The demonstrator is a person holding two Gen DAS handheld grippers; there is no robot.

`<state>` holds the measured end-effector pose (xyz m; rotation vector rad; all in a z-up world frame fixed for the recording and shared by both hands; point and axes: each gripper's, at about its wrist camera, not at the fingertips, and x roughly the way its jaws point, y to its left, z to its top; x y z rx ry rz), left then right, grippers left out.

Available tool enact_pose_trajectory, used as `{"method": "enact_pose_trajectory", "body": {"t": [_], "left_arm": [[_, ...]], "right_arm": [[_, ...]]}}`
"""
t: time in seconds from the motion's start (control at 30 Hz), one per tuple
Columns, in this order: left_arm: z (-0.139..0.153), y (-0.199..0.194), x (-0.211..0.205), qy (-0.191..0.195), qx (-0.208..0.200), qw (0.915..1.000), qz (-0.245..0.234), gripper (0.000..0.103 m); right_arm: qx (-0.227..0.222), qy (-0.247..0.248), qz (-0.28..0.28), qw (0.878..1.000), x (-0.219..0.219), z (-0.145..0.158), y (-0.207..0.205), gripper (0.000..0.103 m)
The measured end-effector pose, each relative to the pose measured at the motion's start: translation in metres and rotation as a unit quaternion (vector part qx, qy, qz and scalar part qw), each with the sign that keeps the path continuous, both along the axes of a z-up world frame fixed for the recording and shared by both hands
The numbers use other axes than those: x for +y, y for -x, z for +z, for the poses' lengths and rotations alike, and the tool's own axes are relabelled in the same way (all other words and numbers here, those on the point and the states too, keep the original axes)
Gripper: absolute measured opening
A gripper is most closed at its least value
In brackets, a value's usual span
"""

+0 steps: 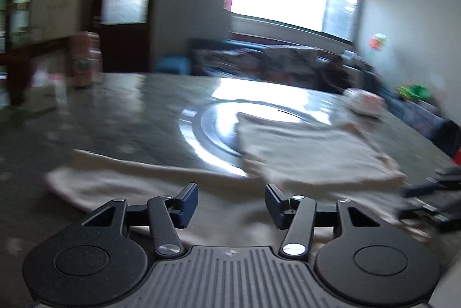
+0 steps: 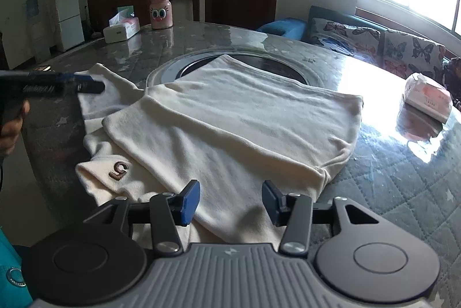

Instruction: Fold clothes

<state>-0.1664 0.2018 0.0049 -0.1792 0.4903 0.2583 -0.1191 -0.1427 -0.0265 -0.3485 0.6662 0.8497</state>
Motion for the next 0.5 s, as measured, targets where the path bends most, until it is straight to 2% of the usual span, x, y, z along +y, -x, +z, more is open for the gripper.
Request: {"method": "enact_pose_trajectory", "body": {"t": [0.07, 0.13, 0.23, 0.33, 0.5], "left_arm": [[-0.001, 0.000, 0.018, -0.013, 0.008, 0.9975, 0.069, 0.057], [-0.002, -0.001, 0.035, -0.025, 0.016, 0.9905, 0.134, 0.057], [-0.008, -0.002, 0.061, -0.014, 0.035, 0.9783, 0.204, 0.057], [-0.016, -0.003, 0.081, 0.002, 0.046, 0.9709, 0.235, 0.057], [-0.024, -0.006, 0.093, 0.007, 0.052, 0.9694, 0.240, 0.056]], "right_arm": [[-0.003, 0.000, 0.002, 1.000, 0.001, 0.001, 0.001, 0.053], [-0.002, -0.003, 0.003, 1.000, 0.002, 0.003, 0.001, 0.053], [-0.004, -0.003, 0.005, 1.000, 0.004, 0.004, 0.002, 0.053], [-0.006, -0.004, 0.005, 1.000, 0.005, 0.004, 0.002, 0.053], [-0.006, -0.003, 0.005, 1.000, 0.006, 0.005, 0.003, 0.054]]}}
